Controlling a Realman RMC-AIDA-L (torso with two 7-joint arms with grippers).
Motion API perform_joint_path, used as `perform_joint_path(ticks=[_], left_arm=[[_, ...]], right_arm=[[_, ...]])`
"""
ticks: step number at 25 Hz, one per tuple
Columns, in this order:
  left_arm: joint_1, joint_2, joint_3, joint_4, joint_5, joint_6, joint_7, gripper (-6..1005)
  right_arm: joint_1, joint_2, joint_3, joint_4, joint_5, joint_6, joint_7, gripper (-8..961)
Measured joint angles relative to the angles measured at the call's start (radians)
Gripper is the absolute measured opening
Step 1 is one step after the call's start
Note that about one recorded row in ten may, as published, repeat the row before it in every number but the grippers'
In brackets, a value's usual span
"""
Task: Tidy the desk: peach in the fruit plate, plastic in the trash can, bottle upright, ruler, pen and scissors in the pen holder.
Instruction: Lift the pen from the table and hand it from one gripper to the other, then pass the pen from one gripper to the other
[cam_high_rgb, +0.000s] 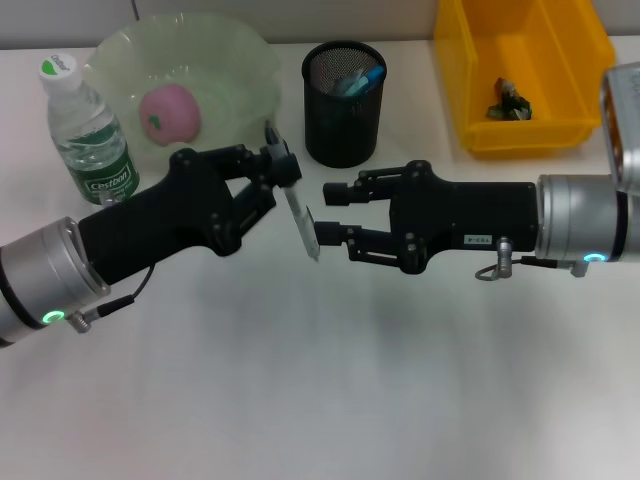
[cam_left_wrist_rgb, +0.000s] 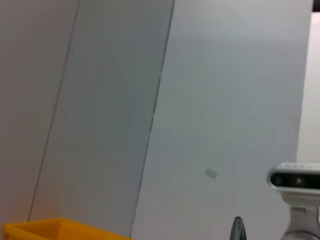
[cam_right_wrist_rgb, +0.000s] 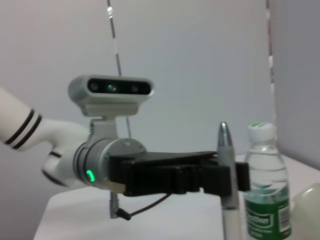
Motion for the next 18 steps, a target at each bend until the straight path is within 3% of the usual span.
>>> perform_joint_path(ticks=[6,10,12,18], left_arm=[[0.014,0.000,0.000,-0.057,-0.118,0.021,-0.061,148],[0.032,-0.002,0.000,-0.085,-0.182,0.038,-0.121,155],[0.038,-0.003,0.000,-0.106,-0.206,0.049,-0.154,158],[0.033,-0.004,0.000,-0.230,-0.325,0.042,-0.319,169]], right_arm=[[-0.072,0.001,-0.007,0.039,0.118,-0.008,-0.157,538],[-0.092,0.002,-0.010,0.140,0.221,-0.026,-0.319,591],[-0.099,0.002,-0.004,0.278,0.332,-0.075,-0.530,618],[-0.094,0.002,0.002,0.467,0.391,-0.152,-0.881,684]])
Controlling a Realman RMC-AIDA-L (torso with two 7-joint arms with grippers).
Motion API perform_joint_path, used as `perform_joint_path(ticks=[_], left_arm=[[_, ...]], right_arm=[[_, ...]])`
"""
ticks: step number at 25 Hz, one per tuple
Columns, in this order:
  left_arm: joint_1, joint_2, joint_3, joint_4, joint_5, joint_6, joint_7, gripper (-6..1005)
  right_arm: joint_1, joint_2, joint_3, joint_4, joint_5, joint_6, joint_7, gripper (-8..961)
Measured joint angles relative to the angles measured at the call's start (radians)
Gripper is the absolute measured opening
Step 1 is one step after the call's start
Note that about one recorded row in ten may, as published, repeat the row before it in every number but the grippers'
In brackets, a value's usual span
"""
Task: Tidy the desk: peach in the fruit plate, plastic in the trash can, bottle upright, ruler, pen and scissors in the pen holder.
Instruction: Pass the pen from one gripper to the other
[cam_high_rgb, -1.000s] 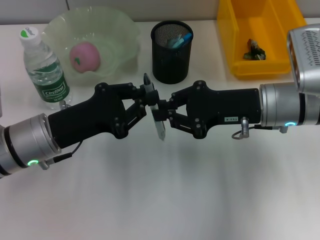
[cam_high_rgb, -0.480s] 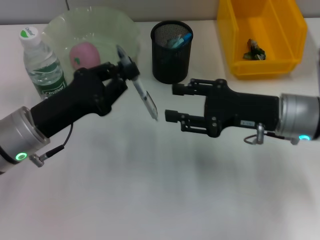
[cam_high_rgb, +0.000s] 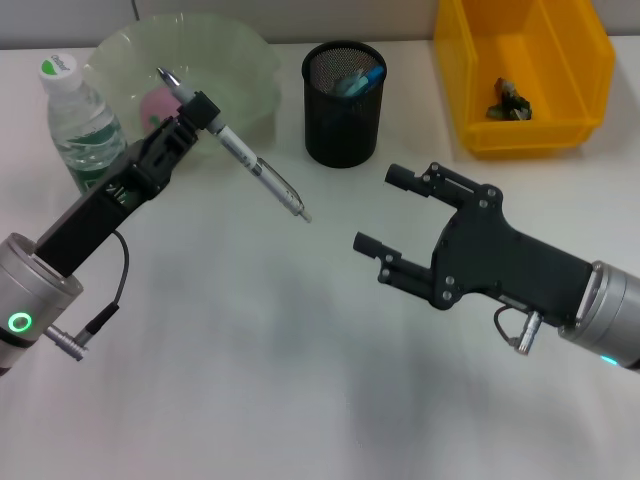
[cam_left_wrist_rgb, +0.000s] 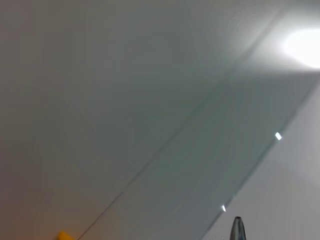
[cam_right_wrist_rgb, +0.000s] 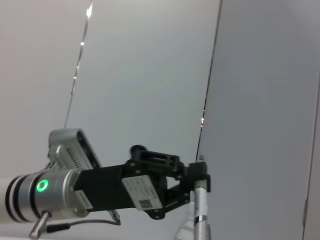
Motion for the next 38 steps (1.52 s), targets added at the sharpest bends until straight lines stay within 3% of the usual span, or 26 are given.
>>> perform_joint_path(ticks=[7,15,17,18,19,21,22,24,28,38], left_arm=[[-0.017,0.000,-0.021,-0.054,-0.019,-0.020,-0.095,181],[-0.056,0.000,-0.081,-0.177,-0.010,-0.028,-0.136,195],[-0.068,0.000,-0.097,-0.204,-0.009,-0.034,-0.131,199],[-0.076,0.000,-0.114,-0.222,-0.004,-0.038,-0.130,201],[-0.076,0.000,-0.114,-0.222,-0.004,-0.038,-0.130,202],[-0.084,0.000,-0.142,-0.238,0.015,-0.038,-0.132,206],[-0.084,0.000,-0.142,-0.238,0.015,-0.038,-0.132,208],[-0.086,0.000,-0.161,-0.245,0.036,-0.038,-0.137,211],[-0.084,0.000,-0.181,-0.249,0.066,-0.039,-0.140,218],[-0.083,0.000,-0.187,-0.250,0.081,-0.039,-0.160,236]], right_arm=[[0.024,0.000,0.018,0.079,0.001,-0.004,-0.175,684],[0.065,0.000,0.174,0.244,-0.040,-0.001,-0.565,684],[0.073,0.000,0.249,0.263,-0.119,0.019,-0.622,684],[0.077,0.000,0.348,0.279,-0.219,0.054,-0.674,684],[0.077,0.000,0.348,0.279,-0.219,0.054,-0.674,685],[0.072,0.000,0.525,0.317,-0.372,0.114,-0.770,685],[0.072,0.000,0.525,0.317,-0.372,0.114,-0.770,685],[0.065,0.000,0.640,0.350,-0.461,0.152,-0.838,685],[0.052,0.000,0.764,0.369,-0.573,0.188,-0.882,685],[0.063,0.000,0.810,0.372,-0.596,0.190,-0.885,650]])
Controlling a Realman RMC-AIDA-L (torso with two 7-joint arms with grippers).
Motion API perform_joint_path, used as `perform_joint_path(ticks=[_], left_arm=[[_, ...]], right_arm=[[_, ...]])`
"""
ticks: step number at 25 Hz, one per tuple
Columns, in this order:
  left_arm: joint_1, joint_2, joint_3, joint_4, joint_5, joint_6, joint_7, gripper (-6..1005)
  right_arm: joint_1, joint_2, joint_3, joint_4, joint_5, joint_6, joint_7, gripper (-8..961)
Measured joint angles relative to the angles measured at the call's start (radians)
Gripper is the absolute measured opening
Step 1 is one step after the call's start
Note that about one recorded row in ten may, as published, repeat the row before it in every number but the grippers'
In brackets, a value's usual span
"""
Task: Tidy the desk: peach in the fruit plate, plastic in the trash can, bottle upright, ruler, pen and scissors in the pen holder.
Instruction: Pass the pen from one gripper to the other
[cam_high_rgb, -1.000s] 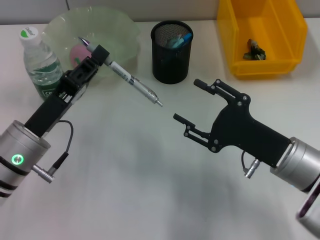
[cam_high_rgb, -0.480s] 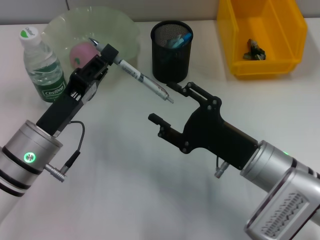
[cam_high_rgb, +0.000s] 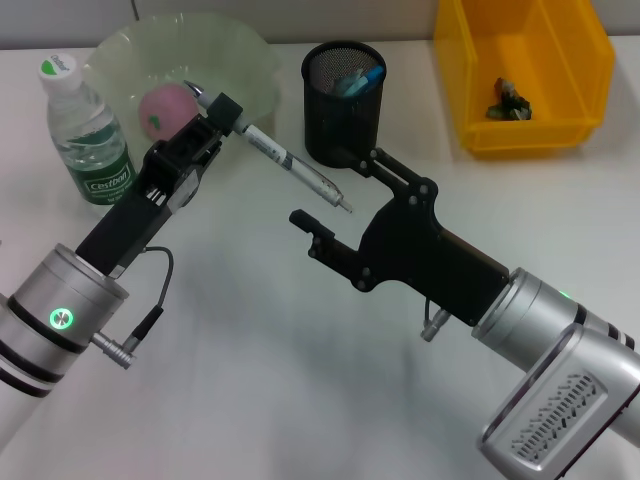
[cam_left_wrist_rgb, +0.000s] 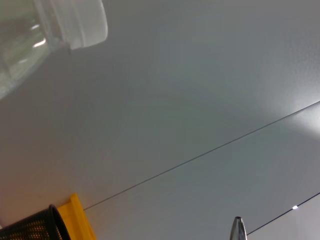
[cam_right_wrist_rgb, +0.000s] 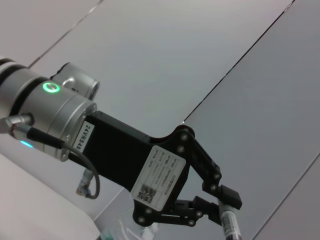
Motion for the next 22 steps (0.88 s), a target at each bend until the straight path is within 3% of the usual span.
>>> perform_joint_path(ticks=[9,20,22], left_arm=[[0.000,0.000,0.000,-0.001,0.002,0.000,-0.006,252],[0.001,0.000,0.002,-0.001,0.002,-0.003,-0.006,271],[0.001,0.000,0.002,-0.001,0.002,-0.003,-0.006,275]], right_arm=[[0.005,0.000,0.009,0.002,-0.005,0.012,-0.001,604],[0.007,0.000,0.023,0.012,-0.006,0.013,-0.001,349],[0.007,0.000,0.023,0.013,-0.006,0.015,-0.001,255]])
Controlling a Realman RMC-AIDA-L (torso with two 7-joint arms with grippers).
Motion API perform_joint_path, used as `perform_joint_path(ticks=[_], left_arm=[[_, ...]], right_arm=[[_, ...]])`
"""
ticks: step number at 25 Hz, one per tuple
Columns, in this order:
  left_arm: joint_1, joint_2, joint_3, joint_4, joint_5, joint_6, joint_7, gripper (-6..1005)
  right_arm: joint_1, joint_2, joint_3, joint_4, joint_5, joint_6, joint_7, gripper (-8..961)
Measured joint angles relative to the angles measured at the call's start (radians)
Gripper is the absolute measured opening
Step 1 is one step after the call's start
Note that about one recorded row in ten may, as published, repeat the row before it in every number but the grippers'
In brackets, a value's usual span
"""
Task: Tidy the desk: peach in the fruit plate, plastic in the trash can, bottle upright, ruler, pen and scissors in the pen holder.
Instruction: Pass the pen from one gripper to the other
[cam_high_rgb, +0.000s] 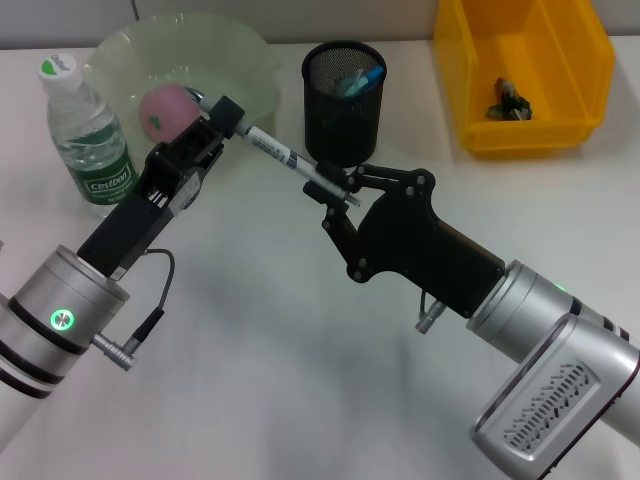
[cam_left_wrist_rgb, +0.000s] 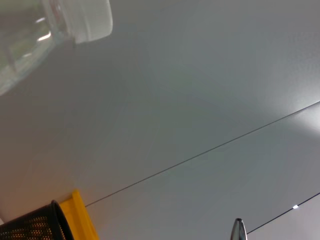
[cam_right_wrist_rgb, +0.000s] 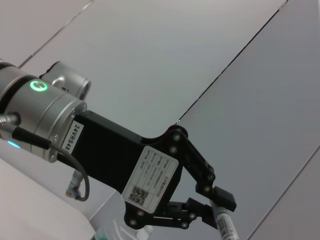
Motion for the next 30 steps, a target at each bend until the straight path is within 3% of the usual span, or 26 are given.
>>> perform_joint_path(ticks=[2,6,20,30], left_arm=[[0.000,0.000,0.001,0.000,0.000,0.000,0.000,278],[-0.001,0.000,-0.013,0.005,0.022,0.000,0.000,285],[-0.004,0.000,-0.019,0.015,0.028,0.003,0.002,310],[0.007,0.000,-0.020,0.042,0.026,-0.007,0.005,610]], right_arm=[[0.000,0.000,0.000,0.001,0.000,0.006,0.001,161],[-0.004,0.000,0.000,0.001,0.000,0.003,0.006,125],[-0.008,0.000,0.009,0.003,-0.001,0.002,0.008,125],[-0.011,0.000,0.011,0.003,-0.001,0.001,0.008,124]])
